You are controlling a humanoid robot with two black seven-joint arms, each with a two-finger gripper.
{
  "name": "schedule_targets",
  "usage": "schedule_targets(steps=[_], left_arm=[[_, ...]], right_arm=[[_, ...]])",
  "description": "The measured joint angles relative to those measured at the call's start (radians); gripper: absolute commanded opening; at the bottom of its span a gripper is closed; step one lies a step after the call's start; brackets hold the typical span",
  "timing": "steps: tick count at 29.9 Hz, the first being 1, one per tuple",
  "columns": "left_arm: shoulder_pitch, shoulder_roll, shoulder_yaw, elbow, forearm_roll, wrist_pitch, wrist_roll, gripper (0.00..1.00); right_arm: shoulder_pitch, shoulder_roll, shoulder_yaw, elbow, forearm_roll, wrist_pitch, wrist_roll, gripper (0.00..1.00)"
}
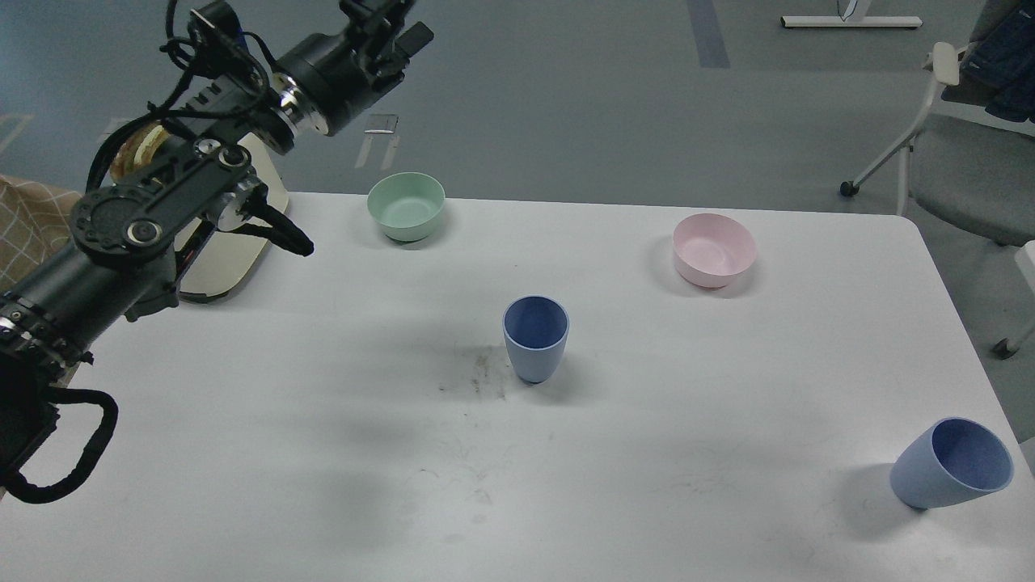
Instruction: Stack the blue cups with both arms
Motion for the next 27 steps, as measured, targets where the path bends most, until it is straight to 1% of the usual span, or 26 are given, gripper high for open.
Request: schedule_targets(steps=[3,7,9,14,16,21,25,27], left_arm=[[0.009,0.007,-0.068,0.013,-0.144,-0.003,0.0,0.98],[0.037,0.013,-0.162,0.025,-0.226,-0.012,0.006,0.98],[0.058,0.013,-0.185,0.026,-0.241,-0.02,0.008,0.98],[0.123,0.007,-0.198,0.029,-0.255,-0.051,0.012,0.98],[0.143,0.005,-0.198,0.024,-0.255,-0.066,0.013,0.98],[0.153,-0.003,-0.198,0.022,-0.255,-0.073,0.015,0.98],[0.155,-0.008,-0.193,0.021,-0.255,-0.073,0.015,0.98],[0.155,-0.008,-0.193,0.021,-0.255,-0.073,0.015,0.98]], right_arm=[[-0.105,-0.028,-0.002,0.073,-0.185,0.0,0.016,1.0],[-0.204,-0.068,-0.007,0.114,-0.387,0.0,0.088,1.0],[-0.23,-0.09,-0.013,0.121,-0.422,0.0,0.105,1.0],[-0.339,-0.15,-0.019,0.133,-0.44,-0.001,0.122,1.0],[-0.384,-0.167,-0.019,0.136,-0.444,-0.001,0.135,1.0],[-0.468,-0.175,-0.02,0.137,-0.477,-0.001,0.148,1.0],[-0.517,-0.176,-0.02,0.131,-0.57,-0.001,0.154,1.0],[-0.53,-0.176,-0.02,0.128,-0.603,-0.001,0.159,0.98]])
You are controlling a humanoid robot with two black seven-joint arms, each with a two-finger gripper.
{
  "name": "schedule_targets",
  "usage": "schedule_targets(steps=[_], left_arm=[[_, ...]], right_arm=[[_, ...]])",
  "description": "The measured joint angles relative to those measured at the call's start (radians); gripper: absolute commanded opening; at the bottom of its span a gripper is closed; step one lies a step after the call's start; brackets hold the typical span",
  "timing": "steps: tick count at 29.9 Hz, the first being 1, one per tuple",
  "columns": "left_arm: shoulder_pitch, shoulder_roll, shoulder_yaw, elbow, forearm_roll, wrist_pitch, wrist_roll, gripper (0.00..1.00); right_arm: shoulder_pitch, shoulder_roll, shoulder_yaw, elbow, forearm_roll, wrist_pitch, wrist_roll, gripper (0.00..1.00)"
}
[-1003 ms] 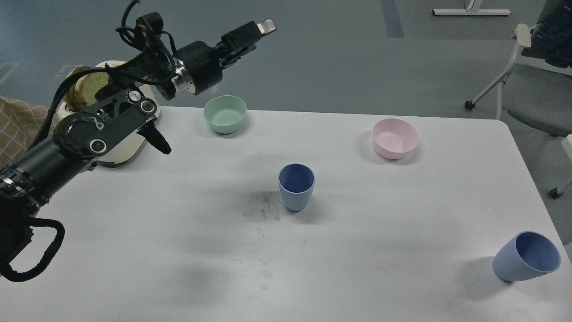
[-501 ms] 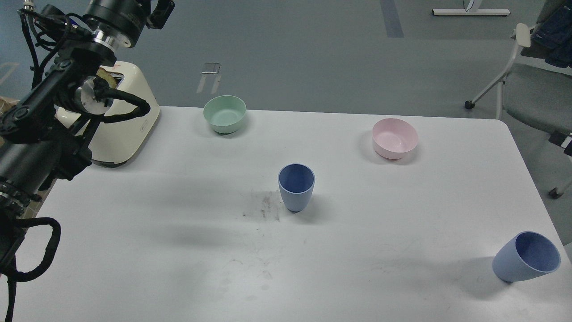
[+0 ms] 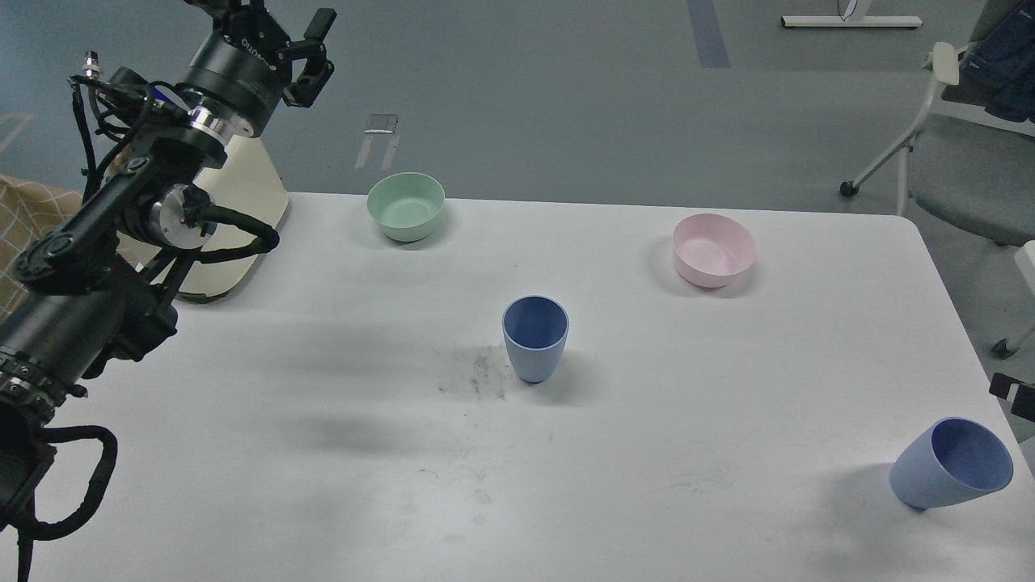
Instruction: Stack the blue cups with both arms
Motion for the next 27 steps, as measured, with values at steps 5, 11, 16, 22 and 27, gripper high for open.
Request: schedule_targets(steps=[5,11,16,22,27], left_arm=[[0.0,-0.007,-0.001,0.0,0.0,0.002,0.0,0.98],[0.0,-0.009,-0.004,0.0,0.0,0.006,-0.004,0.98],[0.0,-0.012,-0.004,0.0,0.0,0.006,-0.004,0.98],[0.0,-0.02,-0.001,0.0,0.0,0.006,-0.002,0.98],[0.0,-0.022,-0.001,0.0,0.0,0.009,-0.011,0.98]], right_arm=[[-0.057,0.011,-0.002,-0.001,-0.035,0.0,0.002,0.94],[-0.072,0.067,-0.026,-0.001,-0.112,0.0,0.0,0.8],[-0.067,0.107,-0.031,0.001,-0.118,0.0,-0.005,0.62],[-0.04,0.131,-0.032,0.0,-0.119,0.0,-0.013,0.29],[-0.013,0.138,-0.054,-0.001,-0.119,0.0,-0.03,0.13]])
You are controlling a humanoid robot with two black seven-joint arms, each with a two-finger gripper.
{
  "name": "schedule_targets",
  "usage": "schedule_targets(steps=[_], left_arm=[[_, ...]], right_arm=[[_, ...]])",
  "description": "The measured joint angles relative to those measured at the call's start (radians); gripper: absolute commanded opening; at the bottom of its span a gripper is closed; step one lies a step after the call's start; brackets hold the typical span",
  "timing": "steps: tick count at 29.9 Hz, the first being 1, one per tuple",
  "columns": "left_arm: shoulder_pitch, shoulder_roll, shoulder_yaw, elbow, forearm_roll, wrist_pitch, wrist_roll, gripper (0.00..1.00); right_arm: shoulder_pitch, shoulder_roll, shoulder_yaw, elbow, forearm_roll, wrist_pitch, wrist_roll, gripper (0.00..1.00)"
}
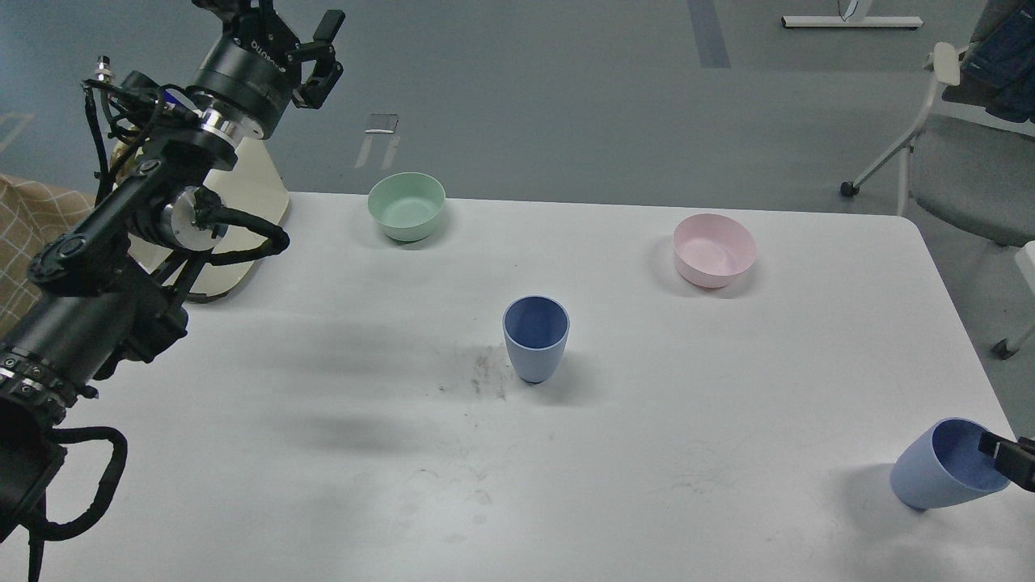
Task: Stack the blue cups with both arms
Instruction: 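Reach the right hand to the other blue cup and grasp it, then lift the blue cup and carry it above the centered cup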
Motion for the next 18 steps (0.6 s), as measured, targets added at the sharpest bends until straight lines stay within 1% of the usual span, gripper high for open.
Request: schedule_targets(steps=[5,6,7,12,18], left_arm=[[0.0,0.0,0.0,0.0,0.0,0.001,-0.001,0.98],[0.0,0.001,0.0,0.0,0.0,0.001,-0.001,0.98],[-0.001,0.003,0.0,0.0,0.0,0.001,-0.001,0.98],[-0.002,0.007,0.005,0.0,0.0,-0.001,-0.001,0.98],[-0.003,0.007,0.005,-0.001,0.0,-0.002,-0.001,0.98]], right_arm=[[0.003,0.0,-0.012,0.001,0.003,0.0,-0.001,0.08],[0.003,-0.001,-0.017,0.001,0.004,0.0,-0.001,0.01],[0.003,-0.003,-0.025,0.002,0.004,0.0,-0.001,0.0],[0.013,-0.007,-0.04,0.005,0.004,0.0,-0.002,0.0],[0.093,-0.01,-0.041,-0.004,0.013,0.0,0.004,0.0]])
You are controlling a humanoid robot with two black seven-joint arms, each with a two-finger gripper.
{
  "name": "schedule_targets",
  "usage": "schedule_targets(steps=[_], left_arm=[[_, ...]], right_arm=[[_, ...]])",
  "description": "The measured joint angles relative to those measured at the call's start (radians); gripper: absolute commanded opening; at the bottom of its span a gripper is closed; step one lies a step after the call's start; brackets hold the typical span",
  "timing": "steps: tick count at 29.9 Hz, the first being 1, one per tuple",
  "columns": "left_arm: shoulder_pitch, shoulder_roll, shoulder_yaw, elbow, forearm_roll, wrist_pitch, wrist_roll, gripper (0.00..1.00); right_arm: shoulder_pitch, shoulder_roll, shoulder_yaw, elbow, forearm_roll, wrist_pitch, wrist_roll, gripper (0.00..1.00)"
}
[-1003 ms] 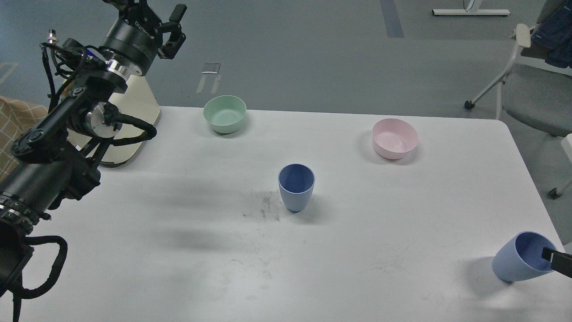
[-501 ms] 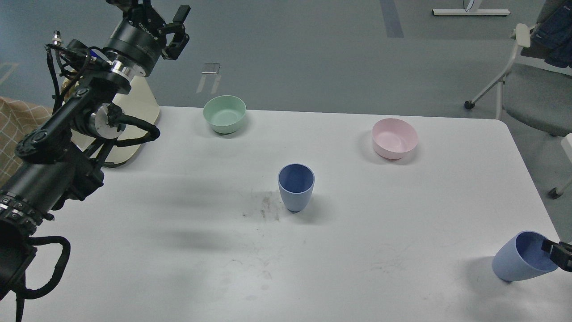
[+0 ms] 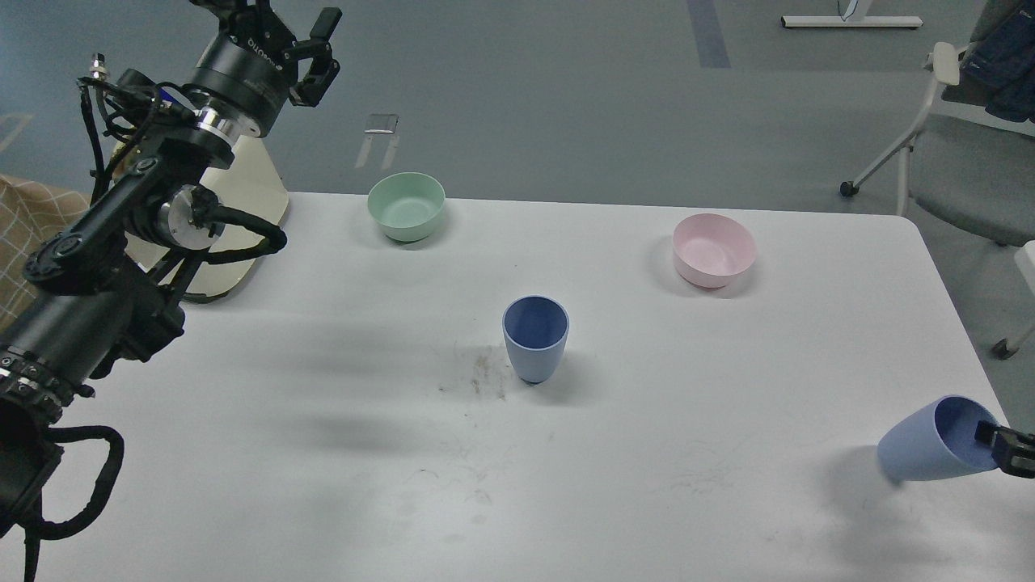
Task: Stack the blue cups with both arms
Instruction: 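Lift the blue cup and carry it above the centered cup, then lower the held cup into the centered blue cup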
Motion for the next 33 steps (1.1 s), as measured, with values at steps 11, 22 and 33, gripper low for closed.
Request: schedule_targets(steps=[11,22,33], left_arm=[[-0.002,-0.004,0.001,-0.028,0.005,0.0,0.011,0.98],[0.002,-0.007,0.002,-0.025,0.012,-0.006,0.013,0.98],[-0.008,-0.001,0.003,-0.023,0.012,-0.017,0.013,0.98]], right_arm=[[0.502,0.023,-0.066,-0.008,0.007,0.0,-0.009,0.0],[1.105,0.262,-0.602,-0.041,0.005,0.0,-0.033,0.0],[1.263,0.486,-0.849,-0.133,-0.005,0.0,-0.11,0.0]])
